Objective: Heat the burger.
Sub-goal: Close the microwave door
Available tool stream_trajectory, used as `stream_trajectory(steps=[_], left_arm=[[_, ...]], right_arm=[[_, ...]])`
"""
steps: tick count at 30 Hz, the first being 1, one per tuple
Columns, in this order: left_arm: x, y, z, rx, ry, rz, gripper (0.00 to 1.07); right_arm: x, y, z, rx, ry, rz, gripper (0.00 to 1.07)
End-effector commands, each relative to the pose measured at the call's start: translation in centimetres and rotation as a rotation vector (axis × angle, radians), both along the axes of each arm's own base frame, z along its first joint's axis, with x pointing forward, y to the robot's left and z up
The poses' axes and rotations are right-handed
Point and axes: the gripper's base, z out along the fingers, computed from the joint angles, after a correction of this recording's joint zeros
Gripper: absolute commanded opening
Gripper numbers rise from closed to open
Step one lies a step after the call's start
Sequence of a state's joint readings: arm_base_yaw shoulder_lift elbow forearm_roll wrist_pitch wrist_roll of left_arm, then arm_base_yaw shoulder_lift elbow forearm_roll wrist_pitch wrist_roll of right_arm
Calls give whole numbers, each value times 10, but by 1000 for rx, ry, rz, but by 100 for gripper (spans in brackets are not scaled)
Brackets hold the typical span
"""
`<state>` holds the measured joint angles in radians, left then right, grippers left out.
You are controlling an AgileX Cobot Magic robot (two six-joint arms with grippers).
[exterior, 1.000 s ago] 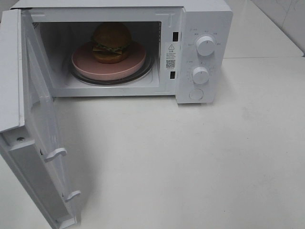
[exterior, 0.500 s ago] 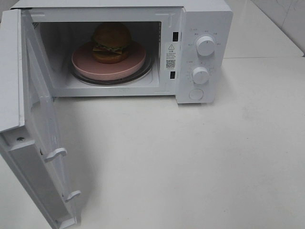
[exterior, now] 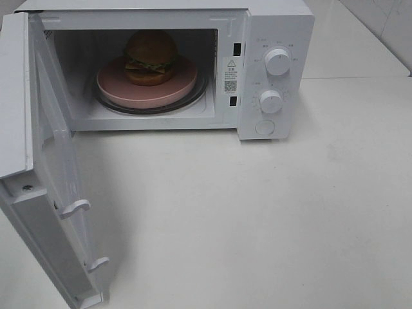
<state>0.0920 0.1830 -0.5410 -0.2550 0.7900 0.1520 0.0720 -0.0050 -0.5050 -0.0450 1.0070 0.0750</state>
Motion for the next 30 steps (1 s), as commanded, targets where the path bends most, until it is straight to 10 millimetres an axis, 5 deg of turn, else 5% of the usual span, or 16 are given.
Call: stream_trajectory(steps=[1, 6, 8, 12, 30], left_arm=[[10, 3, -1, -6, -37, 25, 59], [24, 6, -13, -14, -20, 44, 38], [34, 8, -22, -19, -2, 58, 18], [46, 10, -28, -23, 2, 77, 0], [100, 29, -64, 31, -155, 223, 0]], right_arm=[[-3, 0, 0, -5, -36, 4, 76], [-3, 0, 0, -5, -36, 4, 76], [-3, 0, 0, -5, -36, 4, 76], [-3, 0, 0, -5, -36, 4, 76], [-3, 0, 0, -5, -36, 4, 76]])
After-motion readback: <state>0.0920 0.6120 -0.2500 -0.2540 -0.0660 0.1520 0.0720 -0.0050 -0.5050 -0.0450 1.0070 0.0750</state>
